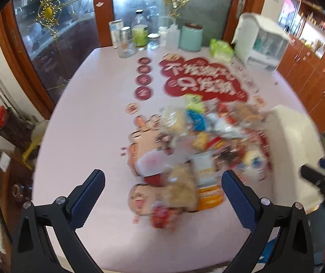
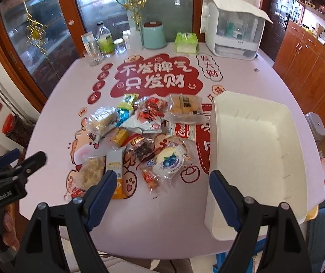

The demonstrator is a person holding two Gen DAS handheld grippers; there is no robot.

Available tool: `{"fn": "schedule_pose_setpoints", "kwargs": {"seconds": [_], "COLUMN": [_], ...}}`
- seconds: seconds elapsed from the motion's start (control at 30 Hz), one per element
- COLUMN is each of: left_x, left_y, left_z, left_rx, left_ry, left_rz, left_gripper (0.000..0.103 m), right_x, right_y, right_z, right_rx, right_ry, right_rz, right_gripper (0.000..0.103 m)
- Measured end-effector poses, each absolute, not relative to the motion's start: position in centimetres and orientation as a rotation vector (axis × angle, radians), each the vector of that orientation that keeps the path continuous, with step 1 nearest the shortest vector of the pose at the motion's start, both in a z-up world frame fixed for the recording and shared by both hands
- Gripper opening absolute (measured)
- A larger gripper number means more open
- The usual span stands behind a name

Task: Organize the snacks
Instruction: 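Grasp the red-wrapped bun with left tool while right tool grasps the orange oat bar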

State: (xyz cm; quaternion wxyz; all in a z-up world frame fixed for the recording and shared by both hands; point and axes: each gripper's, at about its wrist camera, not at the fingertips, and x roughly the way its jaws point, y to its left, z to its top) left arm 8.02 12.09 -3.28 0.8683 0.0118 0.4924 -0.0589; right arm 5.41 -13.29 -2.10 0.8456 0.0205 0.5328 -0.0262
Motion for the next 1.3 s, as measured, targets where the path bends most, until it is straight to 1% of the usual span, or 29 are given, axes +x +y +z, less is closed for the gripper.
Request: {"fn": "schedule_pose_setpoints", "kwargs": {"seconds": [0.2, 0.4, 0.5, 0.57, 0.67, 0.77, 0.93, 1.03, 1.1, 1.13, 1.2, 1.23, 1.3], "left_x": [8.5, 8.3, 8.3, 8.5, 8.8, 8.9, 8.8, 8.8, 9.0, 9.0, 9.1, 9.1, 8.9], "left_y": [14.3, 15.0, 14.7, 14.5, 14.1, 13.8, 13.1, 12.8, 12.5, 12.4, 12.4, 12.4, 13.1], "left_z": [-8.5, -13.9, -16.1, -17.4, -19.1, -20.3, -20.2, -20.2, -20.1, -20.0, -19.9, -19.9, -19.5], "left_rx": [0.037, -0.008, -0.009, -0.012, -0.016, -0.020, 0.038, 0.064, 0.072, 0.082, 0.082, 0.079, 0.057], "left_ry": [1.172, 1.300, 1.338, 1.361, 1.381, 1.394, 1.361, 1.352, 1.349, 1.345, 1.343, 1.342, 1.339], "left_rz": [-0.152, -0.229, -0.253, -0.263, -0.273, -0.277, -0.278, -0.273, -0.267, -0.259, -0.255, -0.253, -0.253], "left_gripper": [0.102, 0.102, 0.102, 0.102, 0.101, 0.100, 0.098, 0.091, 0.084, 0.079, 0.077, 0.074, 0.070], "right_x": [6.7, 8.8, 9.8, 10.5, 11.1, 11.6, 12.8, 13.3, 13.3, 13.3, 13.1, 13.1, 13.0], "right_y": [-11.3, -9.0, -7.7, -6.9, -6.3, -5.6, -4.4, -3.3, -2.4, -2.0, -1.1, -0.8, 0.0], "right_z": [-5.1, -10.0, -13.1, -15.2, -17.5, -19.0, -19.5, -20.0, -20.4, -20.7, -21.0, -21.2, -21.3], "right_rx": [0.032, 0.087, 0.077, 0.064, 0.046, 0.025, 0.025, 0.004, -0.025, -0.028, -0.073, -0.098, -0.147], "right_ry": [1.195, 1.295, 1.354, 1.394, 1.440, 1.463, 1.448, 1.461, 1.476, 1.485, 1.476, 1.473, 1.453], "right_rz": [-0.018, 0.046, 0.059, 0.070, 0.071, 0.071, 0.089, 0.101, 0.111, 0.120, 0.123, 0.120, 0.111], "right_gripper": [0.084, 0.084, 0.079, 0.072, 0.065, 0.064, 0.064, 0.064, 0.064, 0.064, 0.065, 0.064, 0.058]}}
